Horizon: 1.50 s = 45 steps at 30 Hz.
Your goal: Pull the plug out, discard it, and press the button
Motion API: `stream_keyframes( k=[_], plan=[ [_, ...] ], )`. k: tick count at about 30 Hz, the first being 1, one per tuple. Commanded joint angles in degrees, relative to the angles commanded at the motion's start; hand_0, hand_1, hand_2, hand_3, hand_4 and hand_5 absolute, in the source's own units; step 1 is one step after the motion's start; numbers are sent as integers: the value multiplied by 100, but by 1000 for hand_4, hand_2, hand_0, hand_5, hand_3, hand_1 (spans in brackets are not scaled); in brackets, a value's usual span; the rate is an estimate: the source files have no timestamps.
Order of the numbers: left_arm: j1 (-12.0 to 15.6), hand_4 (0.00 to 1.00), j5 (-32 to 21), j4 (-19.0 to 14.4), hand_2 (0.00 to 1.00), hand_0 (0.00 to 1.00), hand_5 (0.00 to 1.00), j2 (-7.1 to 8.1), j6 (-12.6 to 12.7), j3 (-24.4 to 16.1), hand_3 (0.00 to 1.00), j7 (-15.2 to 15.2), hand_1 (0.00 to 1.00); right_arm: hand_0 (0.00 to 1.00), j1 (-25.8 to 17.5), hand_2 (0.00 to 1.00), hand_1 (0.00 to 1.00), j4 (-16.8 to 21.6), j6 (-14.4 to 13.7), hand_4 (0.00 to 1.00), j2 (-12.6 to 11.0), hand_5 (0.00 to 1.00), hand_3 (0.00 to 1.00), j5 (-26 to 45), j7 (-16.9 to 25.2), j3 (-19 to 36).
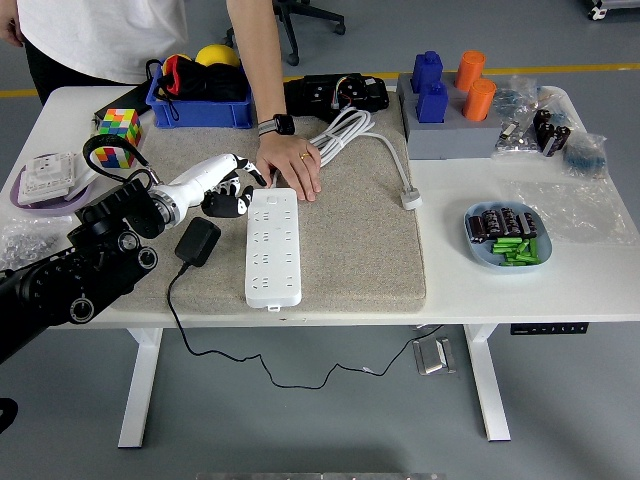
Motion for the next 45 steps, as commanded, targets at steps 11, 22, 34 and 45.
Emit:
stream_keyframes(
  k=[11, 22, 34, 45],
  plan=[
    [-758, 21, -32, 580, 113, 42, 2, -226, -79, 847, 703, 384, 24, 767, 220, 724, 729, 1, -10, 883, 0, 658, 713, -12, 3, 222],
    [-948, 2, -142, 841, 112, 39, 2, -333, 29, 1301, 719, 314, 21, 767, 241, 724, 729, -33, -5, 883, 47, 658, 713, -30, 0, 263],
    [-956, 10, -294, 989, 113, 39, 2, -538, 70, 1727, 727, 333, 19, 767, 263, 724, 729, -36, -8, 883, 75, 658, 713, -18, 2, 259],
    [-1034, 8, -385, 1192, 114, 39, 2, -630, 72, 1977, 707, 388, 20, 767, 223, 724, 729, -33, -5, 883, 105, 658, 713, -5, 1, 224]
  ],
)
